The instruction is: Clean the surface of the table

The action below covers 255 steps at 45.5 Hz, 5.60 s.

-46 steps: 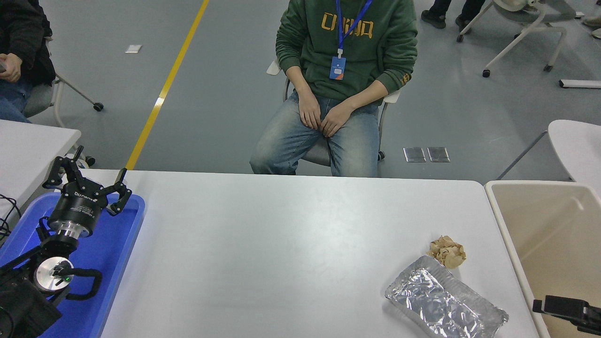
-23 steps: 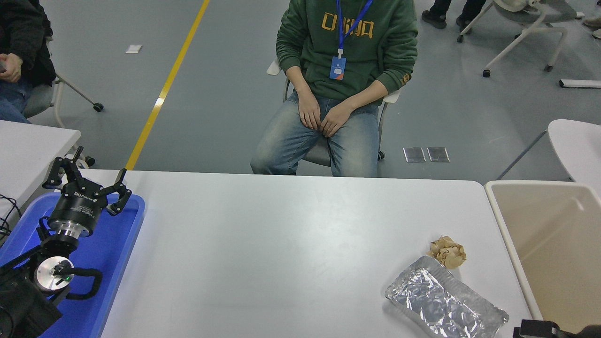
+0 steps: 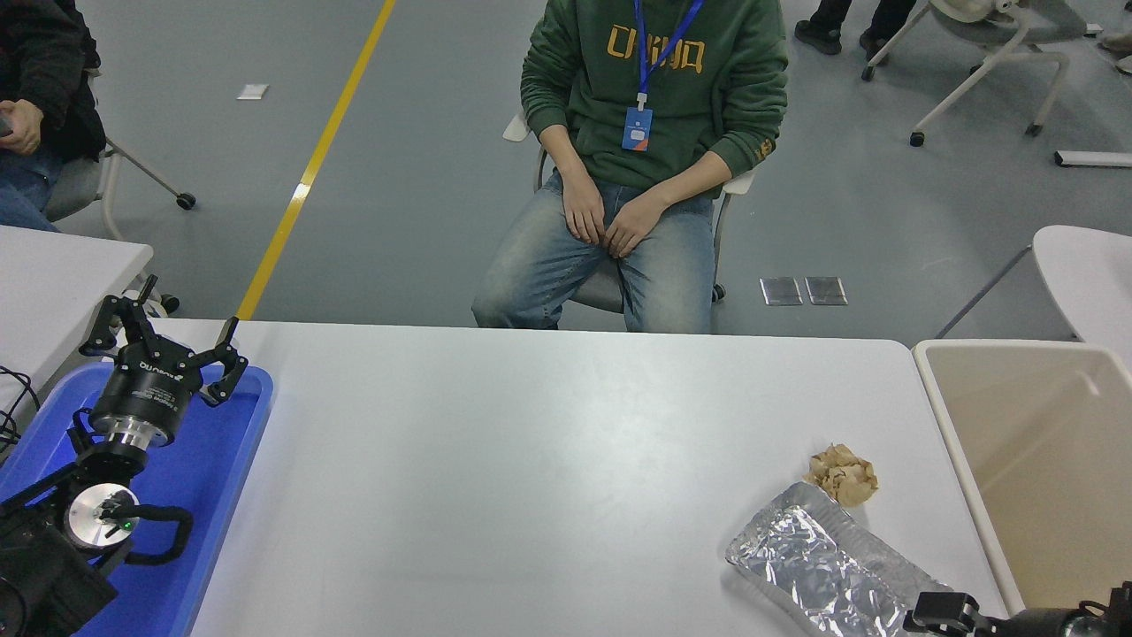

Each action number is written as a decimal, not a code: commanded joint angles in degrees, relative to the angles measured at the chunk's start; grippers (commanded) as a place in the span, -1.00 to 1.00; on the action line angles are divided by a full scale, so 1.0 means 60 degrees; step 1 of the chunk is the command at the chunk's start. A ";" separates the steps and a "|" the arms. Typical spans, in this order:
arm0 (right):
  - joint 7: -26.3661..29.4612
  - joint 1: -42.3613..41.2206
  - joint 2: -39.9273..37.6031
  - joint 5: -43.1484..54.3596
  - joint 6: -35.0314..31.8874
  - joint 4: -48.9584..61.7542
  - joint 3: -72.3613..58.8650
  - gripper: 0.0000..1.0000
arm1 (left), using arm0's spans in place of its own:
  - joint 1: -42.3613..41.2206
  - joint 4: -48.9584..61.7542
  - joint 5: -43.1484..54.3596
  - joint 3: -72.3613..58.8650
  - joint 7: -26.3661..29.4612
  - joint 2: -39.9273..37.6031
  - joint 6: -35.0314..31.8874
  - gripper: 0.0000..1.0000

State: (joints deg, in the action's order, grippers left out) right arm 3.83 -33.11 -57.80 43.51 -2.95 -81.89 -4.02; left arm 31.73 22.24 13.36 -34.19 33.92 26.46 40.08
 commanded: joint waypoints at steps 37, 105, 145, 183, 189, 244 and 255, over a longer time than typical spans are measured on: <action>0.0299 0.0025 0.0712 -0.0088 -0.0138 0.0583 0.0113 -1.00 | 0.0000 0.0000 0.0000 0.0000 0.0000 0.0000 0.0000 1.00; 0.0299 -0.4941 -0.7034 0.0366 -0.6525 -0.1366 0.1665 -1.00 | 0.0000 0.0000 0.0000 0.0000 0.0000 0.0000 0.0000 1.00; 0.0328 -0.4721 -0.3962 0.0981 -0.4314 0.3453 0.0612 -1.00 | 0.0000 0.0000 0.0000 0.0000 0.0000 0.0000 0.0000 1.00; 0.0431 -0.1719 0.1458 -0.0381 -0.0520 0.8755 0.0333 -1.00 | 0.0000 0.0000 0.0000 0.0000 0.0000 0.0000 0.0000 1.00; 0.0431 -0.1148 0.2439 -0.1113 -0.0153 0.9867 0.0347 -1.00 | 0.0000 0.0000 0.0000 0.0000 0.0000 0.0000 0.0000 1.00; 0.0416 -0.0414 0.6308 -0.3077 0.1561 1.3312 0.0377 1.00 | 0.0000 0.0000 0.0000 0.0015 0.0000 0.0000 -0.0015 1.00; 0.0402 -0.0561 0.6133 -0.3442 0.1605 1.3283 0.0421 1.00 | 0.0000 0.0000 0.0000 0.0000 0.0000 0.0000 0.0000 1.00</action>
State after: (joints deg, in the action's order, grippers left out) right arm 6.29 -35.78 -20.15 25.07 6.19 -2.27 -1.71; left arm 31.73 22.24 13.36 -34.18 33.93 26.45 40.08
